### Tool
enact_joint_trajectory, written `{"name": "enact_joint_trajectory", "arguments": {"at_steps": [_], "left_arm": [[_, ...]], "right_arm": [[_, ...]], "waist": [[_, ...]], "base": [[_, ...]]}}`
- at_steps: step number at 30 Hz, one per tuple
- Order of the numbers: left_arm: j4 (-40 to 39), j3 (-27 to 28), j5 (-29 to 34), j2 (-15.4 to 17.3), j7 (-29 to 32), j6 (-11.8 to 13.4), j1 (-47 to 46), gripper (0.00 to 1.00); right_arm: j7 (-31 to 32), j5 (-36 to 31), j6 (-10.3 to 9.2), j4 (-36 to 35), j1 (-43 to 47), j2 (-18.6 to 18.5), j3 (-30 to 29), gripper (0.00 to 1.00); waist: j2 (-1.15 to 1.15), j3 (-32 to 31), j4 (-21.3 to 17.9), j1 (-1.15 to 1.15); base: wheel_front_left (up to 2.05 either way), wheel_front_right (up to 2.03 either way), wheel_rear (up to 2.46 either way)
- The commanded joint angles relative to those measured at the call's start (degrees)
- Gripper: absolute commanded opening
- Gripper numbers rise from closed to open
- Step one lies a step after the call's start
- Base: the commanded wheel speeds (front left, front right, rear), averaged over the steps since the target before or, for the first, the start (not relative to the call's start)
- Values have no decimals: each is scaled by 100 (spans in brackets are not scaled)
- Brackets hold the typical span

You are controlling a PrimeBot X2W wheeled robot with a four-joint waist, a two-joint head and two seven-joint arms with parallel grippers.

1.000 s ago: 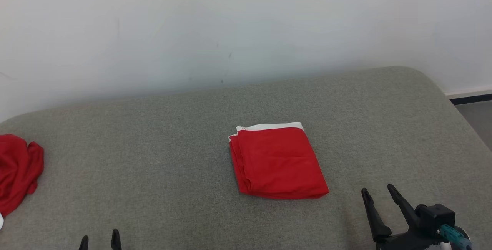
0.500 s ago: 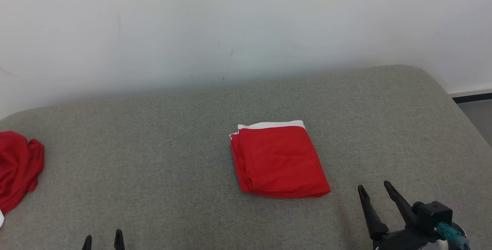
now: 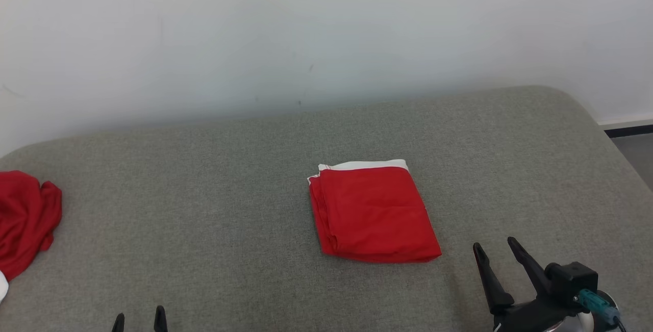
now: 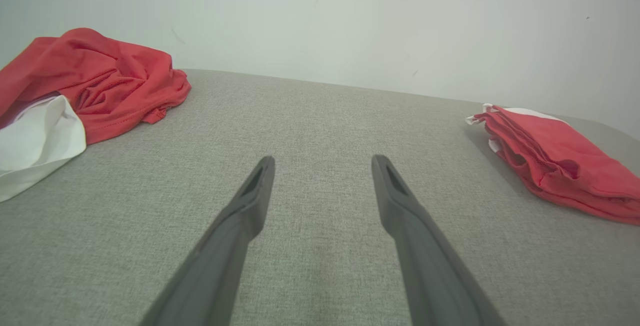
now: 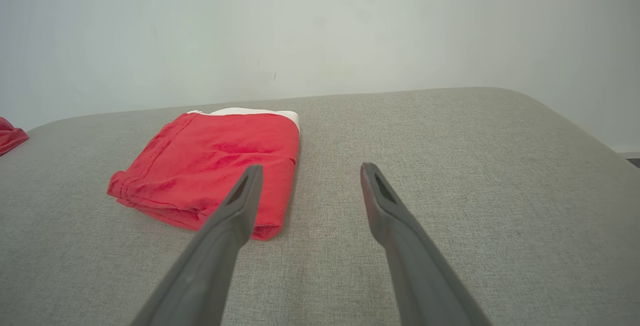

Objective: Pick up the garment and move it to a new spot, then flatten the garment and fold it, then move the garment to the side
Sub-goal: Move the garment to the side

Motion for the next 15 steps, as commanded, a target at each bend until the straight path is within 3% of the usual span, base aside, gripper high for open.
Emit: {"name": "enact_joint_trajectory", "arguments": {"at_steps": [1, 7, 15], "left_arm": [[-3, 6, -15, -7, -18, 6, 34, 100], [24, -3, -15, -6, -19, 5, 17, 100], [38, -89, 29, -6, -18, 6, -100, 100]], "right_arm": [[44, 30, -13, -32, -76, -25, 10, 100], [737, 105, -13, -30, -409, 8, -121, 100], [2764, 559, -13, 253, -1228, 74, -306, 100]], "waist": [[0, 6, 11, 0], [0, 40, 40, 0], [0, 171, 213, 0]], "base": [[0, 0, 0], [0, 0, 0], [0, 0, 0]]}}
